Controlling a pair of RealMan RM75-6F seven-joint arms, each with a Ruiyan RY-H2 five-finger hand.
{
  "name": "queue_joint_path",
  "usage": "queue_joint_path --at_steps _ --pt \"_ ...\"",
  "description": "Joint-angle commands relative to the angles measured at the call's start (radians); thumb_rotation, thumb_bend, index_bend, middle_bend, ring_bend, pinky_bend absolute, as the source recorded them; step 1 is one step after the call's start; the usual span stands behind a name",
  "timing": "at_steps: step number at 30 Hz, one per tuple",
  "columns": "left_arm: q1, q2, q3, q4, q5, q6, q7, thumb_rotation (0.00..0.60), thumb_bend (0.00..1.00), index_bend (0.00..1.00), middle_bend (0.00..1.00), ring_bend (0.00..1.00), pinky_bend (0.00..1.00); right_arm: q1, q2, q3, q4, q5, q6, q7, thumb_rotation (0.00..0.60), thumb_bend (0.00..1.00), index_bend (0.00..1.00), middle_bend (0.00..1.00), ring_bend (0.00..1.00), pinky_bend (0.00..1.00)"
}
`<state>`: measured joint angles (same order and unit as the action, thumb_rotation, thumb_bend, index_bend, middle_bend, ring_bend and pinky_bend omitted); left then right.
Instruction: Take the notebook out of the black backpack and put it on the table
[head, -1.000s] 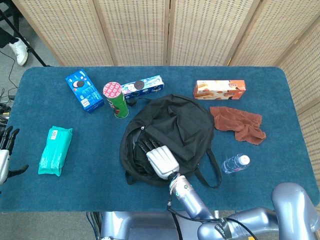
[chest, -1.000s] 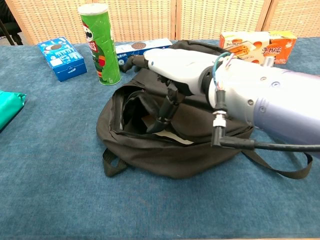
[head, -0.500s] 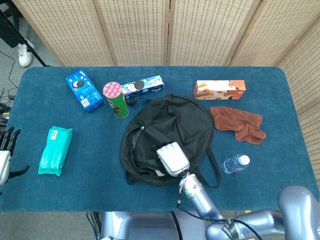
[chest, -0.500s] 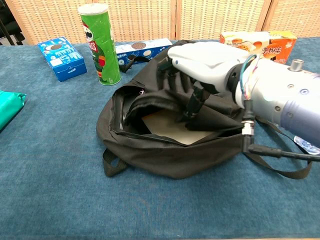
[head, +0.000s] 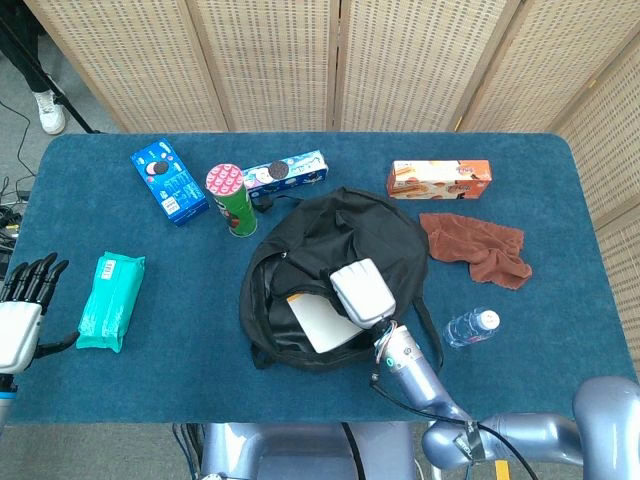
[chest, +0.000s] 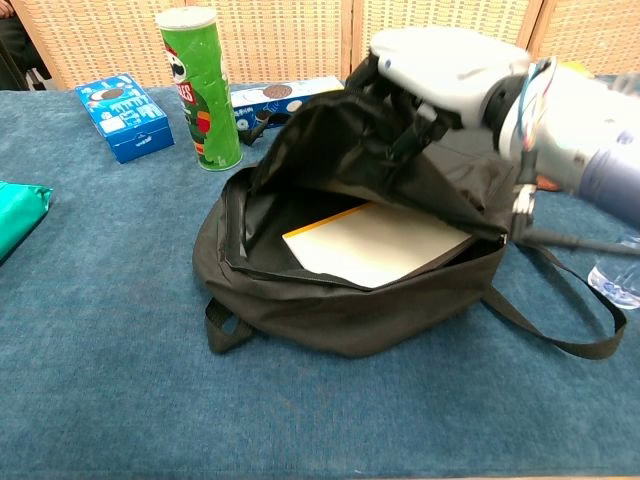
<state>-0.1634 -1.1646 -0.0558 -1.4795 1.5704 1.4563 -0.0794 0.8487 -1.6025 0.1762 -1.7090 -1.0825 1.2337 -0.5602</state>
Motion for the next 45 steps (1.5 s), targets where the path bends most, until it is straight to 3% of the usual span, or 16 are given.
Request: queue_joint_path --at_steps 1,7,15,26,45 --pt "-0.052 -0.027 0.024 0.082 0.129 0.033 -0.099 0.600 0.11 0.00 0.00 0.00 0.06 0.000 0.049 0.041 -0.035 0.034 -0.043 0.025 0.600 0.67 0.60 0.67 0.69 0.67" --pt "-0.159 -0.076 0.038 0.131 0.266 0.005 -0.121 0.600 0.12 0.09 0.00 0.00 0.09 0.040 0.115 0.116 -0.065 0.148 -0.092 -0.042 0.600 0.67 0.61 0.67 0.69 0.67" --pt "-0.302 -0.207 0.028 0.165 0.330 -0.090 -0.109 0.600 0.13 0.19 0.00 0.06 0.17 0.073 0.182 0.151 -0.071 0.294 -0.148 -0.083 0.600 0.67 0.61 0.67 0.69 0.67" --pt "-0.419 -0.395 0.008 0.244 0.312 -0.146 -0.120 0.600 0.14 0.24 0.03 0.09 0.17 0.075 0.227 0.140 -0.115 0.336 -0.162 -0.049 0.600 0.67 0.61 0.67 0.69 0.67" --pt "-0.583 -0.621 -0.005 0.402 0.240 -0.290 -0.088 0.600 0.13 0.25 0.03 0.09 0.17 0.110 0.314 0.141 -0.218 0.392 -0.208 -0.004 0.600 0.67 0.61 0.67 0.69 0.67"
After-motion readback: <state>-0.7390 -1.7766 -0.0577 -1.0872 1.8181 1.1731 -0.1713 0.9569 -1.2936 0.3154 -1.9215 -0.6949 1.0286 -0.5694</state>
